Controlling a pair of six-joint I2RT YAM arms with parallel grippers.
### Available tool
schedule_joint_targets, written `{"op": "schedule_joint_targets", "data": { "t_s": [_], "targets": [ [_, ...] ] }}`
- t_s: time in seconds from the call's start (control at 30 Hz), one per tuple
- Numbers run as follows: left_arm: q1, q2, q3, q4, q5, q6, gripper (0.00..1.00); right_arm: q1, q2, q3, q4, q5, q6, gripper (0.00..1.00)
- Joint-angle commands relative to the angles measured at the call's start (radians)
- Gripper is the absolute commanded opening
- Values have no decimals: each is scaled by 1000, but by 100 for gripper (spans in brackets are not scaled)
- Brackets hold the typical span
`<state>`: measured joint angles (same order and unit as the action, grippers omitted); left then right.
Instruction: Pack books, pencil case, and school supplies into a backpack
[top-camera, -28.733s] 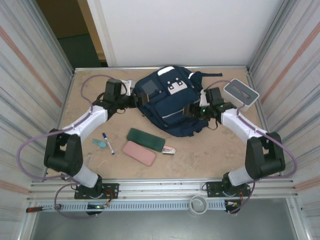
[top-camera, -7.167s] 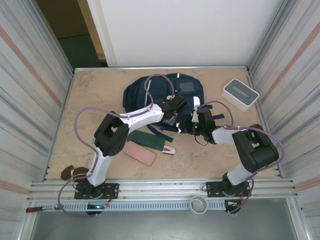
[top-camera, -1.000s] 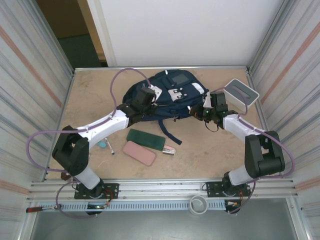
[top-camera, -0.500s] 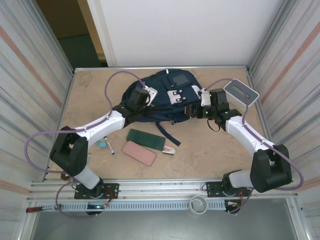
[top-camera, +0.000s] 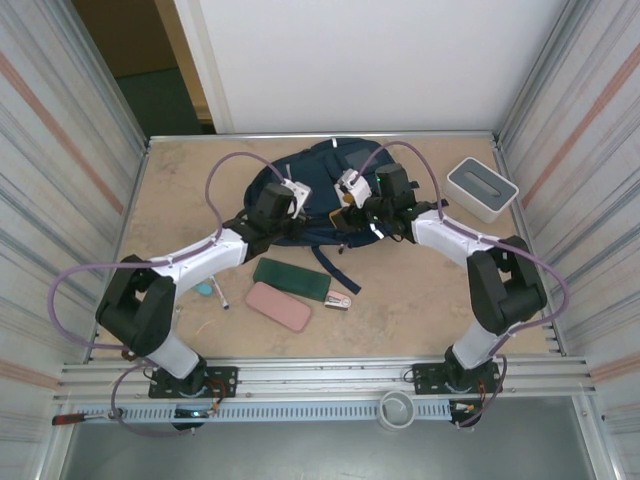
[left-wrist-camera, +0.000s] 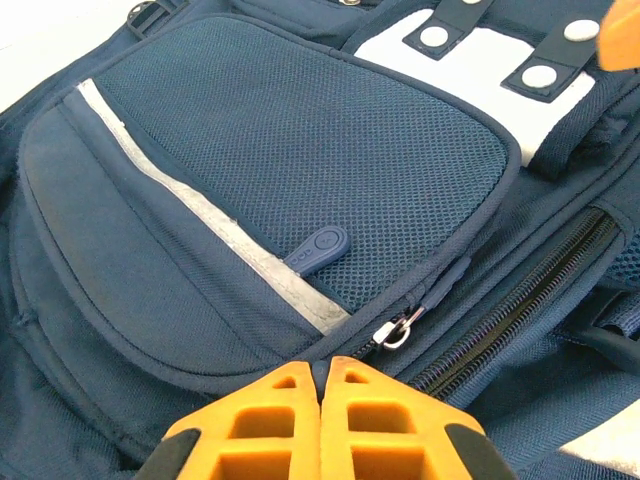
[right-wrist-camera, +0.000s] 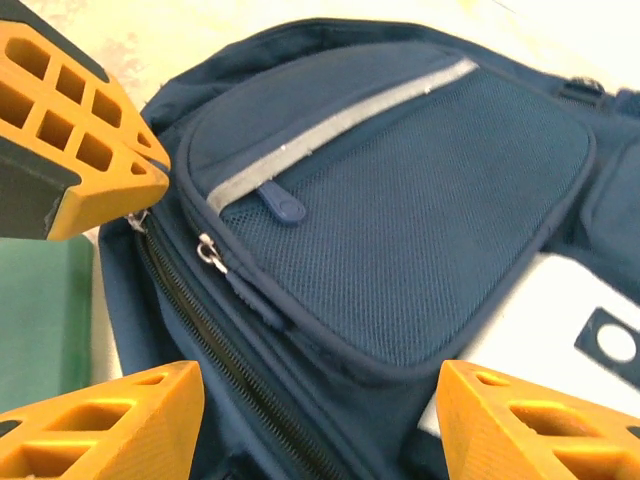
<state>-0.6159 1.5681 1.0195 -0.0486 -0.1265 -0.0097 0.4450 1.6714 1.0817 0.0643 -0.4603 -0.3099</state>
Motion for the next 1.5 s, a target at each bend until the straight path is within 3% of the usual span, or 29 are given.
{"op": "schedule_joint_targets", "data": {
  "t_s": [0.0,0.6,0.7,0.87,1.07,1.27,1.47],
  "targets": [
    [10,-59,-14,32,22,-38,0,9,45,42,47,-65,-150,61],
    [16,-55,-26,31,18,-47,0,58,223,177,-38,-43,-292,56],
    [16,-54,-28,30,13,-47,0,66,238,189,-37,-33,-298,49],
    [21,-58,-40,30,-7,-57,0,75,226,171,10,5,-298,20],
    [40,-88,-59,33,-43,-93,0,64,159,127,109,17,-232,3],
    [67,-154,-69,43,-54,-139,0,17,89,81,223,-59,-82,0],
    [80,-174,-38,31,-98,-98,0,-7,60,14,307,-103,6,0]
  ]
}}
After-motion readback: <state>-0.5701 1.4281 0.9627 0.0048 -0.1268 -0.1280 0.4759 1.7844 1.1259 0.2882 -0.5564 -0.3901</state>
